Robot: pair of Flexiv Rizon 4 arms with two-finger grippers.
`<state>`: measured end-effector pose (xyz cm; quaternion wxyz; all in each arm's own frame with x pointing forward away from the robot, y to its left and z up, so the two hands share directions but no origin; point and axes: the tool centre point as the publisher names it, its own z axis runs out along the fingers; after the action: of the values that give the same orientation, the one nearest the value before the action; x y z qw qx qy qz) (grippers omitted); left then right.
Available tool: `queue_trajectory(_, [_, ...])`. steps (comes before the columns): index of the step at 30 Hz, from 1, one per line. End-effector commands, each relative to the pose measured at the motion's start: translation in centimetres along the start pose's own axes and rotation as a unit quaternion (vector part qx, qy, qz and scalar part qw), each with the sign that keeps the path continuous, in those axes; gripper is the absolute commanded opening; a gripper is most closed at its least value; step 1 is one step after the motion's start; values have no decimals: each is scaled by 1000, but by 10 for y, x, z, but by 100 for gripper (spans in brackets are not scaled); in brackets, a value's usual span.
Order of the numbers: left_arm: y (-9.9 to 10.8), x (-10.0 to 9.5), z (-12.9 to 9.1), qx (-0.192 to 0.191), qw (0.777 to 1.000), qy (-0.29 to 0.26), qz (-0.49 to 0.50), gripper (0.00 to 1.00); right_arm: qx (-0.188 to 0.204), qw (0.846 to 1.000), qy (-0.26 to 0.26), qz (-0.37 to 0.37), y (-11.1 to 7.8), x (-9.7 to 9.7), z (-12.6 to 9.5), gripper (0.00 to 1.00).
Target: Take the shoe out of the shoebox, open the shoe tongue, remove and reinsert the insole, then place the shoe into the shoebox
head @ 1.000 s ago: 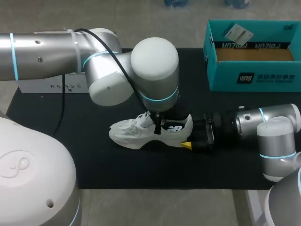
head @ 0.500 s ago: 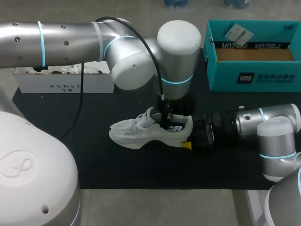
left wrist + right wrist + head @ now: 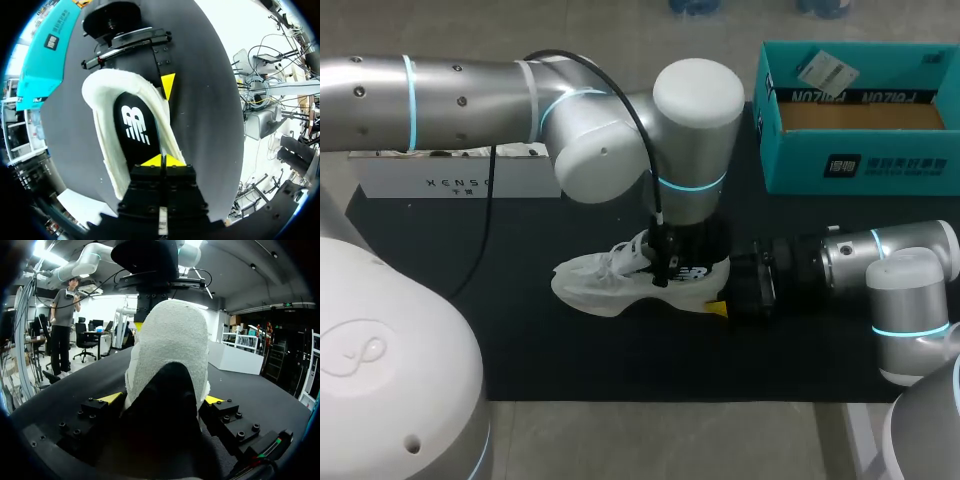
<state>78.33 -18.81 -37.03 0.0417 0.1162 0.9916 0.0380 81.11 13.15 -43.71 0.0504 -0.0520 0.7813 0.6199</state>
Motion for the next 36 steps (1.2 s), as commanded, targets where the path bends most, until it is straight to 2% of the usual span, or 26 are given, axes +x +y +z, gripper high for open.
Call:
queue_trajectory(1, [5, 5, 1, 6, 1000, -4, 3, 7, 1, 1000, 0, 0, -7, 2, 5, 0])
queue_trajectory(5, [1, 6, 1, 6, 1000, -5, 6, 37, 1, 1000, 0, 0, -7, 2, 5, 0])
queue_trajectory(6, [0, 6, 1, 6, 1000, -5, 7, 39, 1, 1000, 0, 0, -7, 2, 5, 0])
queue_trajectory(9, [-3, 5, 0, 5, 1000, -4, 9, 42, 1, 1000, 0, 0, -7, 2, 5, 0])
queue_trajectory(17, [-10, 3, 5, 3, 1000, -25, 11, 41, 1, 1000, 0, 0, -7, 2, 5, 0])
queue_trajectory(20, [-12, -1, 19, 2, 999, -33, 16, 37, 1, 1000, 0, 0, -7, 2, 5, 0])
queue_trajectory(25, [-14, -9, 48, 2, 998, -56, 6, 38, 1, 1000, 0, 0, -7, 2, 5, 0])
queue_trajectory(30, [-12, -6, 62, 9, 997, -78, 9, 35, 1, 1000, 0, 0, -7, 2, 5, 0])
queue_trajectory(31, [-12, -5, 64, 11, 996, -86, 11, 28, 1, 1000, 0, 0, -7, 2, 5, 0])
queue_trajectory(32, [-12, -3, 65, 12, 996, -91, 8, 2, 1, 1000, 0, 0, -7, 2, 5, 0])
queue_trajectory(36, [-10, -2, 60, 19, 993, -114, 7, 0, 1, 1000, 0, 0, -7, 2, 5, 0])
